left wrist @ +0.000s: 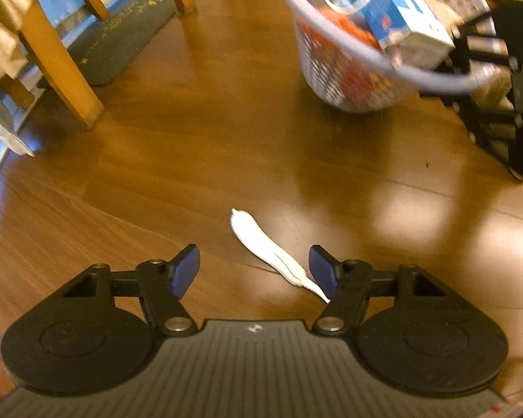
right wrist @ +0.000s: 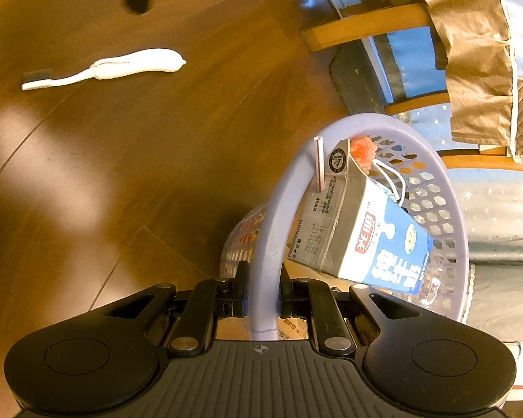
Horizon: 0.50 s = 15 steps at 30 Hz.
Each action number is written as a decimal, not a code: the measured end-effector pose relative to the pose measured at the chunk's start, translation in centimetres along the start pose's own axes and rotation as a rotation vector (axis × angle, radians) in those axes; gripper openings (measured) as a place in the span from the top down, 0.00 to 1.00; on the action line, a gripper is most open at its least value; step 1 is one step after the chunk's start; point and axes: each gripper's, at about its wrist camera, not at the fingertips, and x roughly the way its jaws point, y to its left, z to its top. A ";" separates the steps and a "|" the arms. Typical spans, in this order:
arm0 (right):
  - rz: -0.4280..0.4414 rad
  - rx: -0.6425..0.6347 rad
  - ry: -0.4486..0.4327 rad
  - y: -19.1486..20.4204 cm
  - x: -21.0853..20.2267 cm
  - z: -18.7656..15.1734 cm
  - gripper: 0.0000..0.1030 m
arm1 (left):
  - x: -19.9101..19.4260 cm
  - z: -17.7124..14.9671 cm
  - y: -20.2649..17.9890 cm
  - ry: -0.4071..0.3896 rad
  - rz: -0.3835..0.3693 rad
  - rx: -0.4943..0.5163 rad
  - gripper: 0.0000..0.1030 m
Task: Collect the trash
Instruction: 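Move the left gripper down to the white toothbrush on the floor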
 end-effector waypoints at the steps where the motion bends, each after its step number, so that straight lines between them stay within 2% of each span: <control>1: -0.002 0.002 0.001 0.0 0.1 0.1 0.90 | 0.3 -0.1 -0.2 0.004 -0.001 0.005 0.37; 15: -0.020 -0.007 0.001 0.7 0.3 -0.2 0.90 | 2.9 -1.5 -1.1 0.001 0.008 -0.082 0.39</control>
